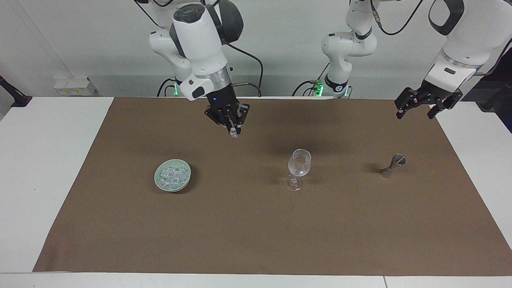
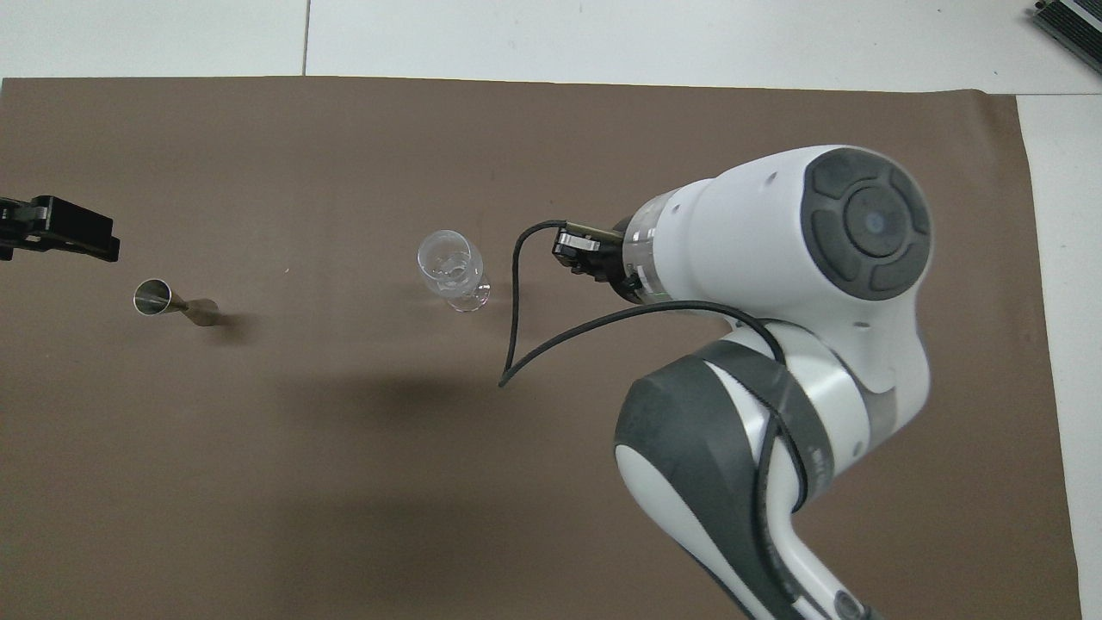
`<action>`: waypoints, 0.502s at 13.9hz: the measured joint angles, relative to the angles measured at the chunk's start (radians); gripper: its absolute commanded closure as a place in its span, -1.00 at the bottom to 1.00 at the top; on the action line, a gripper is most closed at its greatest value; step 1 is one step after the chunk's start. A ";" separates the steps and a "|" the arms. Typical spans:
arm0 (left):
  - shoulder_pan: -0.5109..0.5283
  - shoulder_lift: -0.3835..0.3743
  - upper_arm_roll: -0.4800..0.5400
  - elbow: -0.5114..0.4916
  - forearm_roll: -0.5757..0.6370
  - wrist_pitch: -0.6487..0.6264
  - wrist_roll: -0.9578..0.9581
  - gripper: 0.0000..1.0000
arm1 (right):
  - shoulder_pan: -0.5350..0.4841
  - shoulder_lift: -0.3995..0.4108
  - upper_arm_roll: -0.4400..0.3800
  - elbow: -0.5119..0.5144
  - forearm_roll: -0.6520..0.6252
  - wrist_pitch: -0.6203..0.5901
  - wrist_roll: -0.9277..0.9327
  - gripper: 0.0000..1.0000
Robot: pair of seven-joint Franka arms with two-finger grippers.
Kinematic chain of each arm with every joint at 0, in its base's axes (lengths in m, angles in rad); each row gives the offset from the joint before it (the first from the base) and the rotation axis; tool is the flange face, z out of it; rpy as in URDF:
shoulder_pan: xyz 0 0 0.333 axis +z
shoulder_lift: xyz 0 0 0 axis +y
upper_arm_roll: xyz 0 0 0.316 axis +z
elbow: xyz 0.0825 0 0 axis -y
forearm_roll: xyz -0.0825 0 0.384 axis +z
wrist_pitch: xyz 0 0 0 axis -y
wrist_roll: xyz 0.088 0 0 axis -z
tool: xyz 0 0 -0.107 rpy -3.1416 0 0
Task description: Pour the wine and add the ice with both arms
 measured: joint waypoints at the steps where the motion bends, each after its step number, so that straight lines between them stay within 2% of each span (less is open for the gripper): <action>1: 0.000 0.001 0.000 -0.001 0.000 0.001 0.002 -1.00 | 0.001 0.011 0.020 0.000 0.000 0.026 0.027 1.00; 4: 0.004 0.003 0.004 -0.002 0.000 0.005 0.006 -1.00 | 0.004 0.036 0.077 0.001 -0.018 0.104 0.109 1.00; 7: 0.004 0.003 0.003 0.008 0.000 0.015 0.026 -1.00 | 0.033 0.090 0.106 0.025 -0.142 0.179 0.234 1.00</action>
